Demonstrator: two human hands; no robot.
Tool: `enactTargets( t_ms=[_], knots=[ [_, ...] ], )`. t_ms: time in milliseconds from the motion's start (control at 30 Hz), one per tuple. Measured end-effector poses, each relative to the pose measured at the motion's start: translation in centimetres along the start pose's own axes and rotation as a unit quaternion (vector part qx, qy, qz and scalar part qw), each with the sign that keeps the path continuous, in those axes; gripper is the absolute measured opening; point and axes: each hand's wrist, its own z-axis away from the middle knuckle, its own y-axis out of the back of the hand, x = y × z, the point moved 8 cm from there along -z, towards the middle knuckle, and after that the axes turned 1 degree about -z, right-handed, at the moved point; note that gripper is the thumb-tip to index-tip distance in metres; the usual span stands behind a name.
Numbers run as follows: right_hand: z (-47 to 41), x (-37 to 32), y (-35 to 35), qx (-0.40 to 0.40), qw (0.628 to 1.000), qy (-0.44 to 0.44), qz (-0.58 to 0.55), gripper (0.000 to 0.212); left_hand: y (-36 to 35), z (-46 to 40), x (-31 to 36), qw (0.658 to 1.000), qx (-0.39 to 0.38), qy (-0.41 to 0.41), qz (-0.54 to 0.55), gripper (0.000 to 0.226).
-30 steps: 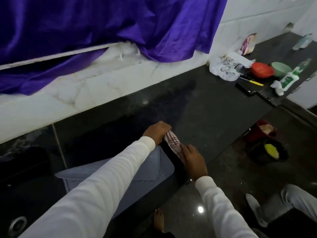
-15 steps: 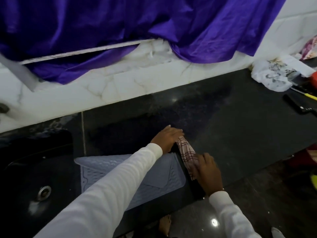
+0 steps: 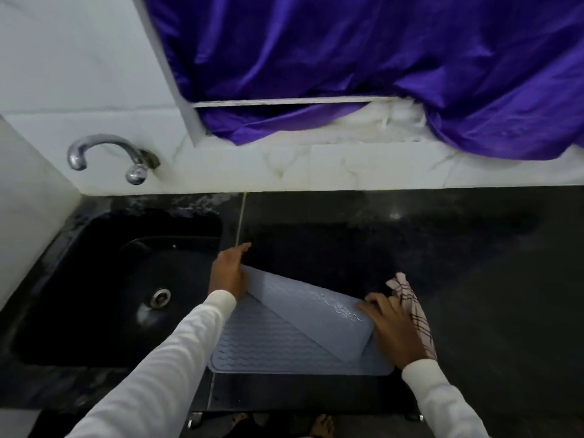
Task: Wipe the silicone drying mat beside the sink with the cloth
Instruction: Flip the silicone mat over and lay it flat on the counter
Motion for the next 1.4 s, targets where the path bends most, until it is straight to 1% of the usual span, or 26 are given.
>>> enactTargets(
  t_ms=[133,200,233,300,400,467,533,600,700,733,800,833,867,900,967,1100,1167,1267,1367,1400],
  knots=[
    [0.8,0.2,0.1,0.035,0.999,-0.004,-0.014,0.043,-0.3,1.0,-3.7,0.997,-0.033,0.039,-0.062,0.05],
    [1.0,0.0,0.3,0.043,0.999,0.006,-0.01,0.044,-0.2,1.2,-4.8,0.995,-0.024,0.07,-0.066,0.042],
    [1.1,-0.2,0.4,0.043,0.999,0.013,-0.01,0.042,-0.1,1.2,-5.1,0.994,-0.022,0.083,-0.063,0.04],
    [1.2,-0.5,0.6,0.044,0.999,0.021,-0.007,0.038,0.1,1.0,-5.0,0.995,-0.013,0.085,-0.054,0.038],
    [1.5,-0.7,0.6,0.052,0.998,0.014,-0.017,0.039,0.2,0.9,-5.3,0.996,-0.003,0.085,-0.013,0.031],
    [1.5,-0.8,1.0,0.072,0.997,0.004,-0.033,0.037,0.4,1.1,-5.8,0.996,0.008,0.083,0.029,0.027],
    [1.2,-0.8,1.6,0.099,0.993,-0.014,-0.061,0.029,0.5,1.1,-6.4,0.995,0.014,0.081,0.049,0.026],
    [0.8,-0.4,2.0,0.126,0.986,-0.052,-0.099,0.023,0.8,1.1,-7.0,0.992,0.01,0.103,0.076,0.027],
    [-0.5,0.2,2.9,0.135,0.97,-0.115,-0.169,0.015,1.2,0.6,-7.8,0.98,0.002,0.139,0.142,0.026],
    [-1.0,0.5,3.2,0.136,0.958,-0.144,-0.209,0.015,1.2,0.3,-8.1,0.977,-0.005,0.147,0.152,0.028],
    [-1.9,1.4,3.4,0.138,0.922,-0.221,-0.286,0.014,1.4,-0.6,-8.4,0.974,-0.015,0.163,0.158,0.03],
    [-2.4,1.9,3.4,0.142,0.904,-0.262,-0.308,0.016,1.4,-1.1,-8.3,0.973,-0.018,0.166,0.161,0.026],
    [-2.7,2.6,3.2,0.147,0.89,-0.294,-0.315,0.022,1.5,-1.6,-8.1,0.973,-0.02,0.168,0.161,0.022],
    [-3.1,3.1,3.2,0.152,0.885,-0.311,-0.312,0.028,1.7,-2.1,-7.6,0.973,-0.02,0.168,0.158,0.018],
    [-3.8,3.9,2.8,0.157,0.884,-0.327,-0.295,0.033,1.9,-2.6,-7.0,0.975,-0.018,0.169,0.141,0.014],
    [-4.8,5.2,2.1,0.163,0.873,-0.356,-0.291,0.03,1.8,-3.2,-6.4,0.978,-0.018,0.172,0.119,0.005],
    [-5.4,5.6,1.7,0.151,0.874,-0.368,-0.28,0.03,1.3,-3.5,-6.2,0.978,-0.024,0.171,0.117,0.007],
    [-6.2,5.8,0.9,0.119,0.886,-0.383,-0.232,0.034,0.5,-3.7,-6.2,0.974,-0.031,0.186,0.129,0.014],
    [-7.0,5.9,0.6,0.104,0.892,-0.398,-0.187,0.038,-0.5,-3.6,-6.3,0.975,-0.043,0.183,0.119,0.023],
    [-7.2,5.9,0.4,0.101,0.894,-0.401,-0.173,0.037,-0.8,-3.6,-6.2,0.976,-0.054,0.179,0.115,0.023]
  ],
)
